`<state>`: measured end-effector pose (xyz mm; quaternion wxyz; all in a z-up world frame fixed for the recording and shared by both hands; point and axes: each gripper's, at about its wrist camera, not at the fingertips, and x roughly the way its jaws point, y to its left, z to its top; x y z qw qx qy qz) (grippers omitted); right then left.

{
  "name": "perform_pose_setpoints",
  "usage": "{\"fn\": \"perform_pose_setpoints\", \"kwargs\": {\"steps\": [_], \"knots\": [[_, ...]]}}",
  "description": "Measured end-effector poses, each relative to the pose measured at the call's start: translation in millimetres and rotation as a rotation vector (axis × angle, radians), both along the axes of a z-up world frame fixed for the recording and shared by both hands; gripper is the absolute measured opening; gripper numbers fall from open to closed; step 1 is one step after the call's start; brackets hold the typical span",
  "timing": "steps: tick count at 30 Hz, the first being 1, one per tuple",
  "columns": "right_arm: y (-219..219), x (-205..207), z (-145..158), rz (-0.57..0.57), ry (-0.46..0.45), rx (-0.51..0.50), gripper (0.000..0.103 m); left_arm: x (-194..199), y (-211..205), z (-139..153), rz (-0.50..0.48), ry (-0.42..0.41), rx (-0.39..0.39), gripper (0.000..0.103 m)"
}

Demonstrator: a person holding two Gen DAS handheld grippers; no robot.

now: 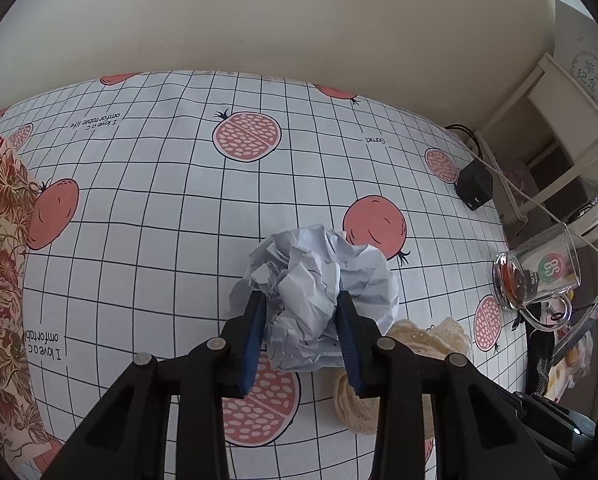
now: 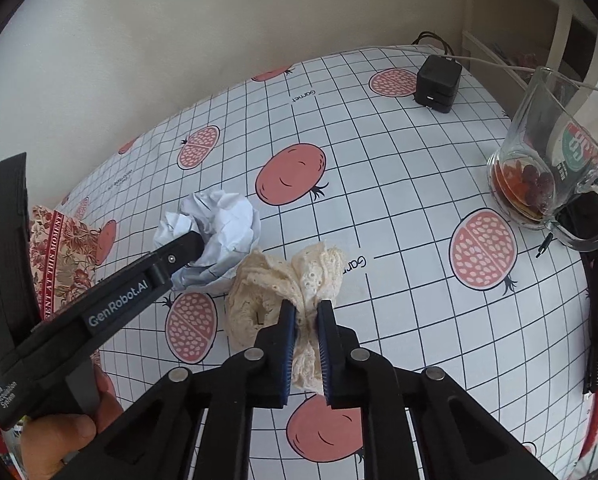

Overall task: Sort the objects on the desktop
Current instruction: 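Grasp the crumpled paper ball with the left gripper while the right gripper grasps the lace scrunchies, then lift and carry the paper ball and lace scrunchies over the gift box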

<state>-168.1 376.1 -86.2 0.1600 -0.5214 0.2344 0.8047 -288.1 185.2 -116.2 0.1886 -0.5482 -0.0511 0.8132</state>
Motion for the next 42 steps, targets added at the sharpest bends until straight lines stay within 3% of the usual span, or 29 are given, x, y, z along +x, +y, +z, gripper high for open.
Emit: {"fn": "perform_pose_setpoints", "kwargs": {"steps": [14,18,27,37,42], "knots": [[-1.9,15.6,73.9,-0.024,0.230,-0.032,0.011,24.3,-20.0,14.6,0.047,-0.010,-0.044,0.035],[-7.0,18.2,92.8,-0.015,0.285,-0.031,0.011,32.5,-27.5,28.3,0.071,-0.002,-0.019,0.035],[-19.2,24.6,118.7,0.006,0.363,-0.052,0.011,52.0,-54.1,91.5,0.123,0.154,0.026,0.035],[-41.3,26.9,139.8,0.021,0.419,-0.060,0.011,76.5,-75.7,146.0,0.123,0.322,-0.002,0.036],[-64.3,24.8,148.7,0.054,0.436,-0.050,0.011,80.2,-102.5,166.7,0.187,0.377,0.006,0.036]]}}
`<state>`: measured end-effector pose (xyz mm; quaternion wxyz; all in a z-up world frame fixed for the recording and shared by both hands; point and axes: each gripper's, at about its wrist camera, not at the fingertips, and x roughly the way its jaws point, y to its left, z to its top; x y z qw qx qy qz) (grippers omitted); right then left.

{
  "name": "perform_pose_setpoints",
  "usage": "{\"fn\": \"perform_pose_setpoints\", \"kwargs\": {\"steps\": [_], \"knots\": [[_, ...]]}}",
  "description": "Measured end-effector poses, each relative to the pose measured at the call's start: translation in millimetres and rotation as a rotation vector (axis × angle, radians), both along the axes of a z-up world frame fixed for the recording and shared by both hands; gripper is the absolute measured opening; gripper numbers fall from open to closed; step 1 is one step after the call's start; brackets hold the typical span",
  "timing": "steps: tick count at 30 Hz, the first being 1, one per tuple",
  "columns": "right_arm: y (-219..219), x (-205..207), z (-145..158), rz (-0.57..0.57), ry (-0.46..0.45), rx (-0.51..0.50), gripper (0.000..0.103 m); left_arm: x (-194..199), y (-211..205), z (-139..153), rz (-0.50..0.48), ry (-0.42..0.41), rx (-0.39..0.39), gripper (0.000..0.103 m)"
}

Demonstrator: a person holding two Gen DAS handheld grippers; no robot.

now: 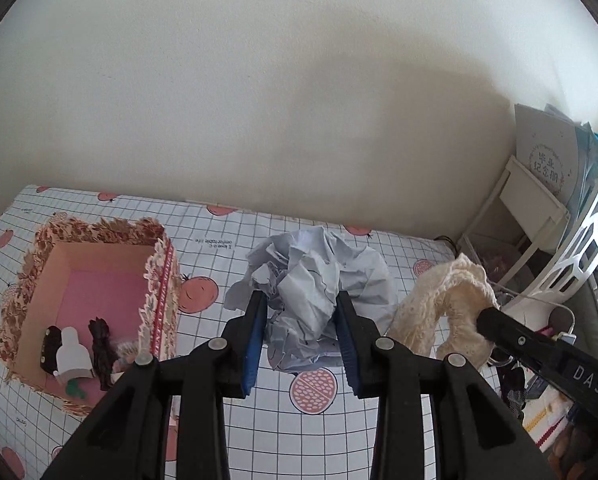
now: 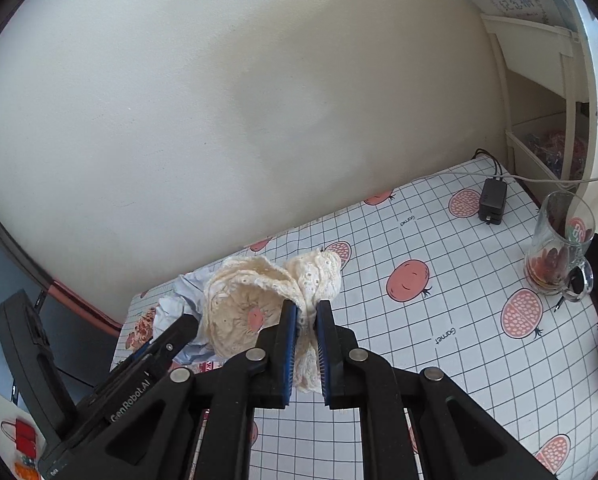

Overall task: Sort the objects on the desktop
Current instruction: 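Lift and carry the paper ball and lace scrunchies over the gift box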

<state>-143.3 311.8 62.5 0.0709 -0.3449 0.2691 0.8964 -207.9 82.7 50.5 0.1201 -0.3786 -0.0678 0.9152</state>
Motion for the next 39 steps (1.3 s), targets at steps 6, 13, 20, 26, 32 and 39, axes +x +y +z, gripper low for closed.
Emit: {"fn": "perform_pose_setpoints", "kwargs": {"steps": [6,13,20,26,32,39], "knots": [[-30.8,-3.1,4.6,0.034,0.013,0.022,0.011,5.1,-39.5,15.3,0.097,0.032,0.021,0.036],[-71.5,-10.8,4.7,0.069,0.038,-0.016,0.011,14.1,-116.2,27.4,0.281,0.051,0.113,0.036],[-127.4,-24.6,-8.0,0.143,0.020,-0.018,0.011,33.0,-190.7,25.6,0.456,0.034,0.125,0.035],[-171.0,-35.0,-18.2,0.212,0.002,0.011,0.011,47.5,-231.7,16.6,0.549,0.008,0.159,0.036],[-204.7,-46.2,-29.9,0.283,-0.023,0.049,0.011,62.0,-262.9,7.7,0.622,-0.001,0.214,0.036],[-219.0,-57.3,-43.3,0.295,-0.035,0.070,0.011,58.5,-266.7,-2.7,0.629,-0.035,0.235,0.036]]}}
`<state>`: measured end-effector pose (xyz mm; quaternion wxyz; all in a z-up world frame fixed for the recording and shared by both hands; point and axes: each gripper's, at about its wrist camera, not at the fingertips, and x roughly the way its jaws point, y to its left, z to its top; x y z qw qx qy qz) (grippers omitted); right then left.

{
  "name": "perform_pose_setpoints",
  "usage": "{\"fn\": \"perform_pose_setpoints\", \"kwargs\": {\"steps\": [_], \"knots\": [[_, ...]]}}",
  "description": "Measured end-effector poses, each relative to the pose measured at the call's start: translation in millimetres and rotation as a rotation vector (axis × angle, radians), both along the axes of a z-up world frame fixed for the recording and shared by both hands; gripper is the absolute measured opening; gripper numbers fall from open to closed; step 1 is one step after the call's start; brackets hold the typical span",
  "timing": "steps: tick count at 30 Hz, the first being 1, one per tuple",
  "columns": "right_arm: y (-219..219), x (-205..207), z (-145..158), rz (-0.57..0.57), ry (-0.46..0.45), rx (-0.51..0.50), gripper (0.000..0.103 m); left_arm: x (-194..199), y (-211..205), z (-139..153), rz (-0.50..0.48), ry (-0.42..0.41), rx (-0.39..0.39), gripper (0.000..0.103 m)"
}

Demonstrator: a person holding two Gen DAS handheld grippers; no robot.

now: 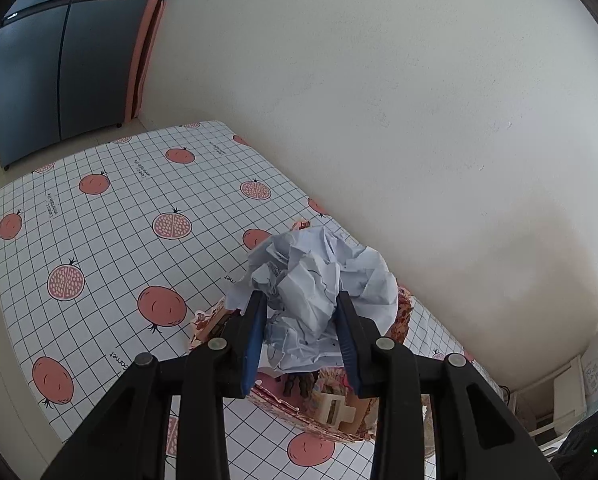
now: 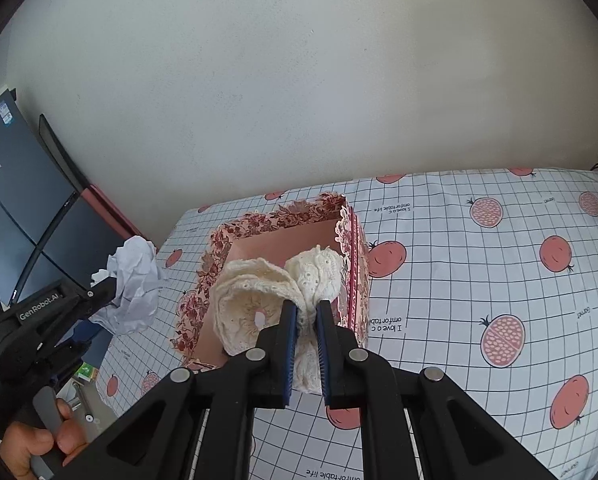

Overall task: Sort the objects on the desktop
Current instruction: 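Lift and carry the paper ball and lace scrunchies over the gift box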

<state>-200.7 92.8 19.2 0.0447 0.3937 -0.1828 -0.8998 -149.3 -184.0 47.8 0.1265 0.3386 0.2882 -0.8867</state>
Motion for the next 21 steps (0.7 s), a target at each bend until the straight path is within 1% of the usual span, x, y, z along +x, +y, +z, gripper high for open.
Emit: {"fn": "perform_pose_setpoints", "kwargs": {"steps": [2,5,8,11,14,19,21], "knots": [[-2.2,-1.5,-1.6,-0.005,0.002,0.001,0.011,-6.3,3.0,-8.9,-0.009,-0.038,0.002,0.036],[-7.4,-7.9,-6.3,0.004,-0.010,0.006,0.011,-15.6,4.0,-27.3,-0.013,-0.102,0.049,0.036],[-15.4,-10.8,-14.2,0.012,-0.033,0.011,0.011,-19.7,2.1,-39.8,0.004,-0.141,0.085,0.036],[-21.2,-13.6,-19.3,0.017,-0.045,0.002,0.011,-20.1,-3.7,-44.9,0.020,-0.142,0.117,0.036],[-26.5,-14.7,-20.8,0.027,-0.056,-0.016,0.011,-17.5,-7.8,-44.1,0.044,-0.142,0.115,0.036],[-28.9,-16.1,-22.4,0.021,-0.048,-0.012,0.011,-14.8,-18.8,-46.6,0.092,-0.137,0.147,0.036],[-27.6,-16.1,-26.2,0.015,-0.064,-0.012,0.011,-15.5,-20.9,-48.0,0.097,-0.143,0.153,0.036]]}}
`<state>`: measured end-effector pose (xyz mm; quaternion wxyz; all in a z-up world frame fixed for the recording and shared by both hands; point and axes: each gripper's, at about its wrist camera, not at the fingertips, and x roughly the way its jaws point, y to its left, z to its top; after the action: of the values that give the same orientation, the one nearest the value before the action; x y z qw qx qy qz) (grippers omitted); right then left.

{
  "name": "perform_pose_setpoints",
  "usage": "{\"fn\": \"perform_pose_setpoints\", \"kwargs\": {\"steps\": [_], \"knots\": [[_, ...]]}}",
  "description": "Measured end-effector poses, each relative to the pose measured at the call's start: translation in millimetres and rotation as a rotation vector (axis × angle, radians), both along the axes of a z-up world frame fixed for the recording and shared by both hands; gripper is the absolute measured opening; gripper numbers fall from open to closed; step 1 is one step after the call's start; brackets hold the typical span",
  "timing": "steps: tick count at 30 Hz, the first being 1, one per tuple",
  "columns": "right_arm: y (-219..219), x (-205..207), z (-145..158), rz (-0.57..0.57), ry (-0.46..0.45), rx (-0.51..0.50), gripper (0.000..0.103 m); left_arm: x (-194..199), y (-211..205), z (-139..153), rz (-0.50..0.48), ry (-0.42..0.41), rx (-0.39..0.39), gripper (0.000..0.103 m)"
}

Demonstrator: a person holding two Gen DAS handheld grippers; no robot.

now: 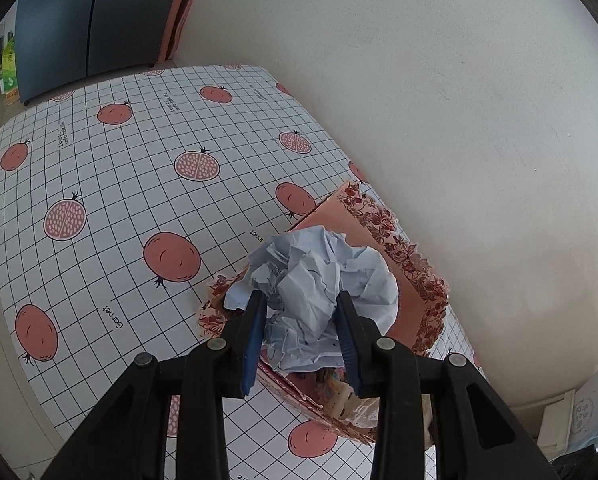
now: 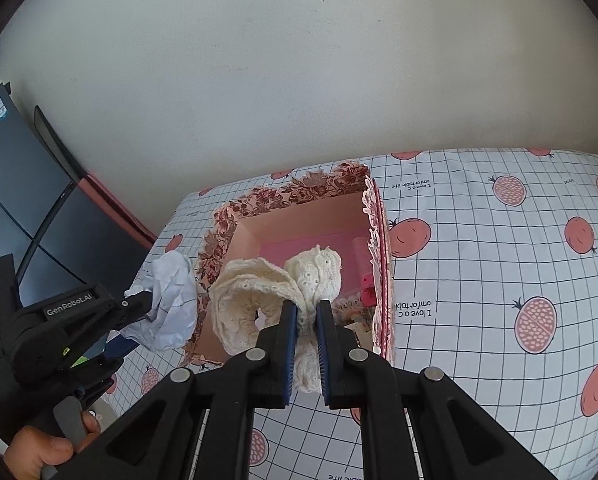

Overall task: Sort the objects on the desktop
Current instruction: 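Lift and carry the paper ball and lace scrunchies over the gift box, then open both grippers to drop the paper ball and scrunchies into the box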

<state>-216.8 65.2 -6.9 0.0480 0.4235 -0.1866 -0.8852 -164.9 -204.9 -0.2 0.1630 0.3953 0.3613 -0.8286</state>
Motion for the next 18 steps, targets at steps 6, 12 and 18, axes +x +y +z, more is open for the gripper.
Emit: {"fn": "perform_pose_setpoints", "kwargs": {"steps": [6,12,18], "knots": [[-1.7,-5.7,-17.1,0.001,-0.063,-0.005,0.011,-7.3,5.1,-13.7,-0.045,-0.035,0.082,0.036],[-2.5,-8.2,-20.2,0.004,-0.085,0.004,0.015,-13.6,12.2,-25.5,-0.063,-0.084,0.104,0.037],[-3.4,-10.6,-22.8,0.013,-0.098,-0.004,0.015,-14.0,12.6,-29.3,-0.050,-0.105,0.115,0.040]]}}
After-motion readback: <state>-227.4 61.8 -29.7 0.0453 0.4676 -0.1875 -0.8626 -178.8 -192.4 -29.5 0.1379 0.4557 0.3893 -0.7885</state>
